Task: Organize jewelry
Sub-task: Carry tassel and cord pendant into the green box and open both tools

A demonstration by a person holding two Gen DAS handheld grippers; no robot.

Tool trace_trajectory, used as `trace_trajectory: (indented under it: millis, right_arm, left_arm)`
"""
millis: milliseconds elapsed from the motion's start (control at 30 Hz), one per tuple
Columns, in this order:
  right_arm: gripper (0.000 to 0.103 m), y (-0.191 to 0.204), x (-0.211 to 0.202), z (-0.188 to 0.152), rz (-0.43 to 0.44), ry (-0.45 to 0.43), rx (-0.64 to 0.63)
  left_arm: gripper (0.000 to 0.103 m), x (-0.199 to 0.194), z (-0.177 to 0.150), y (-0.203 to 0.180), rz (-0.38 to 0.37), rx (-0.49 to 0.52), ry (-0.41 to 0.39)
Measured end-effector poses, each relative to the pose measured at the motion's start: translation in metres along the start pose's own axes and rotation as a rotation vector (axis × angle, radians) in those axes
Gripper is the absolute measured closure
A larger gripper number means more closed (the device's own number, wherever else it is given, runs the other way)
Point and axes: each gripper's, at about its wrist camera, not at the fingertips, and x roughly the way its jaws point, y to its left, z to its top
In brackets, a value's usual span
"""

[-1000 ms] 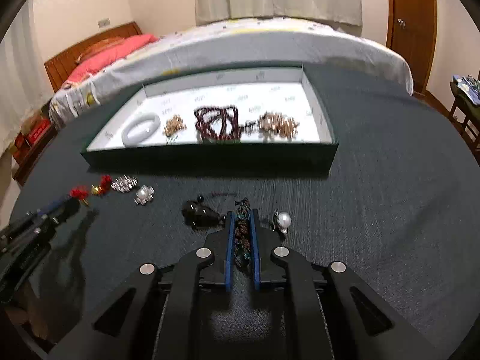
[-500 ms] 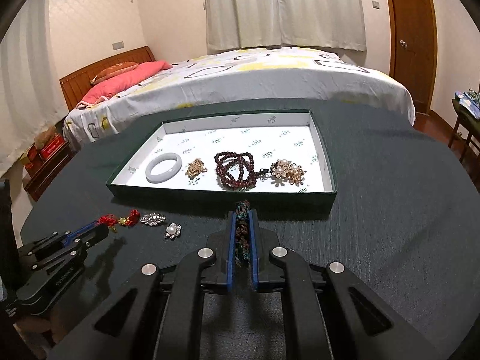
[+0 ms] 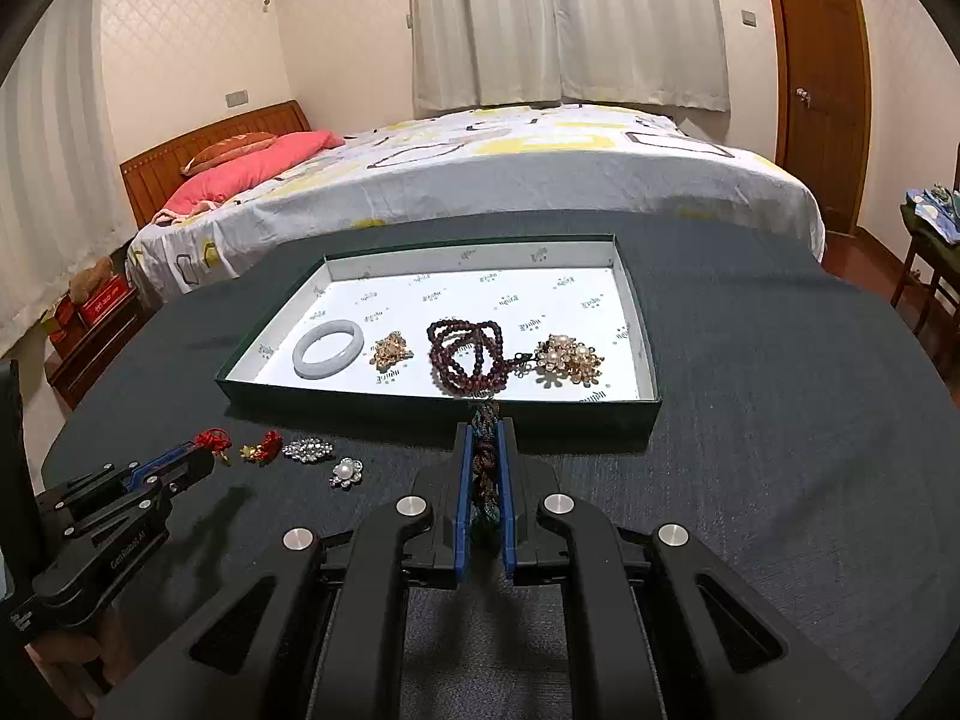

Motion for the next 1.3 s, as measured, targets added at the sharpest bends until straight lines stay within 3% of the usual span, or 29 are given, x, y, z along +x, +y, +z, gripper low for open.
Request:
trace_trajectory:
  millis: [367, 800, 1100, 1300]
  right_arm:
    - [0.095, 0.0, -0.015, 0.016, 0.01, -0.053, -0.004]
    - [0.095, 0.008, -0.031, 0.063, 0.04, -0.172, -0.036]
    - [0.095, 0.007, -0.013, 0.117, 0.023, -0.269, -0.072]
    - [0.095, -0.005, 0.032, 0.132, 0.008, -0.243, -0.055]
  left_arm:
    - [0.092, -0.015, 0.019, -0.001, -0.009, 0.002, -0.053]
    - [0.092, -0.022, 0.066, -0.01, -0.055, 0.015, -0.141]
    - [0.092, 0.0, 0.123, -0.022, -0.078, 0.053, -0.227]
    - [0.092, 0.048, 0.152, -0.029, -0.082, 0.051, -0.201]
